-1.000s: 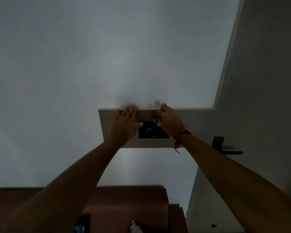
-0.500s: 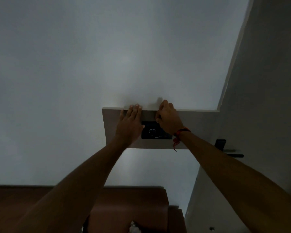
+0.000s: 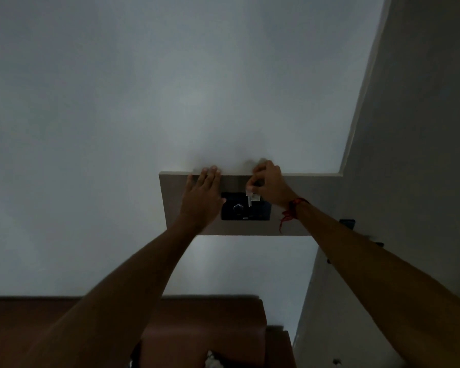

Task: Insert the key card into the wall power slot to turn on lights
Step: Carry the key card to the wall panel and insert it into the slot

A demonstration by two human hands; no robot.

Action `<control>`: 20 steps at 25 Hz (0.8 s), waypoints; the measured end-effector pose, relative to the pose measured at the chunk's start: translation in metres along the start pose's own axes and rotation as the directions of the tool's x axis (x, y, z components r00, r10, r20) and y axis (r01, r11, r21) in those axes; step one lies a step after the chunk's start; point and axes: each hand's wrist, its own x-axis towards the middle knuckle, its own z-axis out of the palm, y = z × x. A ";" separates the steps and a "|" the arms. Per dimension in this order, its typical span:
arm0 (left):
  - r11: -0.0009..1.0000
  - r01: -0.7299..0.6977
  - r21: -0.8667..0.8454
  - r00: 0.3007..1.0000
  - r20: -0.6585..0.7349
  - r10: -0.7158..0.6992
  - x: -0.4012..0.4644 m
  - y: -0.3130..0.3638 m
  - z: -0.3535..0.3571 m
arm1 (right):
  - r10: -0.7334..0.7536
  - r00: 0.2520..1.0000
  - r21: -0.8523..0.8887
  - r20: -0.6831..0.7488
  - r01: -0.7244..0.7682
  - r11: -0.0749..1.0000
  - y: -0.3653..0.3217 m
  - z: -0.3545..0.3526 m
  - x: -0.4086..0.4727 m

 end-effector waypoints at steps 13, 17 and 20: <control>1.000 0.012 -0.014 1.000 -0.025 -0.013 -0.004 0.003 0.001 | -0.080 0.978 0.006 -0.191 0.083 0.997 0.008 0.010 -0.026; 1.000 0.022 -0.014 0.999 -0.027 -0.023 -0.002 0.005 0.004 | -0.090 0.977 -0.110 -0.192 0.069 0.991 0.004 0.012 -0.024; 0.999 0.030 -0.017 0.998 -0.047 -0.031 -0.002 0.006 0.007 | -0.106 0.983 -0.258 -0.147 0.066 0.964 0.001 0.018 -0.022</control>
